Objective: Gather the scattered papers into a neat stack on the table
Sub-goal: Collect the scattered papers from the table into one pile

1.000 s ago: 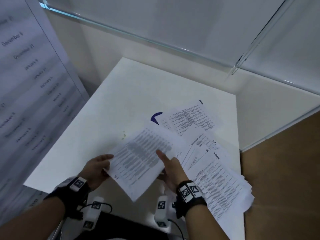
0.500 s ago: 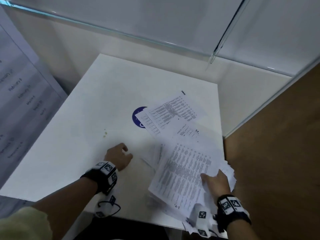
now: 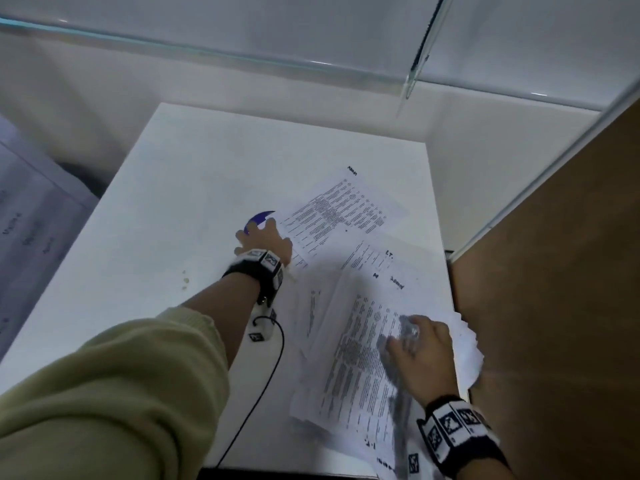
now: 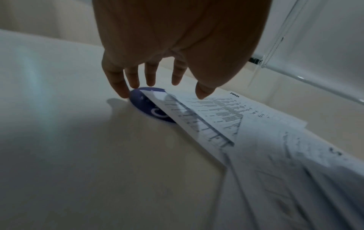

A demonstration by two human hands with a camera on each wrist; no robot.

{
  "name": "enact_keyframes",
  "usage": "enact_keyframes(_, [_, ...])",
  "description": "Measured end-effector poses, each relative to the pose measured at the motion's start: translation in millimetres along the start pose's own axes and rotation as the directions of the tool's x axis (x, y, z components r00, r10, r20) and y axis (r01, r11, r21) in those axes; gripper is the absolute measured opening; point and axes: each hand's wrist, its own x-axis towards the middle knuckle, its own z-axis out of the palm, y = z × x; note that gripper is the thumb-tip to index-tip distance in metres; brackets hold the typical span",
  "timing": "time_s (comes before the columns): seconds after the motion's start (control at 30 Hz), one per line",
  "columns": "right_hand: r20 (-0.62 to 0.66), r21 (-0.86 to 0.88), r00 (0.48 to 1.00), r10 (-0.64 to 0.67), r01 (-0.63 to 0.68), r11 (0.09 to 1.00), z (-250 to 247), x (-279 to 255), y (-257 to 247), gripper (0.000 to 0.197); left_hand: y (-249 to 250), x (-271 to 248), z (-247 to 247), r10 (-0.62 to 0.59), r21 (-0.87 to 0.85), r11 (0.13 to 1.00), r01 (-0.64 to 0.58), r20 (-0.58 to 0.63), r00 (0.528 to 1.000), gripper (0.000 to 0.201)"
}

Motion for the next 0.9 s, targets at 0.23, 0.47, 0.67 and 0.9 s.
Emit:
enact_keyframes(0.23, [0.234,-0.153,0.970,0.063,-0.027,0.988,8.3,15.2,2.5,0.056,13.7,37.9,11.2,-0.024,0.168,0.985,0.037,-0.075,0.997,0.079])
enact_keyframes(0.47, [0.220,-0.124,0.974,0.049,-0.022,0.992,11.1,15.4,6.2,0.054,18.6,38.5,4.2,0.029,-0.062,0.998,-0.025,0.079,0.996,0.071])
enact_keyframes(0.67, [-0.013,0.052,0.993,0.120,-0.119,0.992,6.6,3.5,12.9,0.038,-14.6,-3.1,6.8,0.142,-0.200,0.973,-0.117,0.115,0.983,0.074])
enact_keyframes(0.9, [-0.039,-0.157,0.892,0.451,-0.451,0.878,3.1,-38.9,24.7,0.082,-67.5,-42.0,-4.9,0.054,0.154,0.977,-0.147,0.488,0.871,0.053])
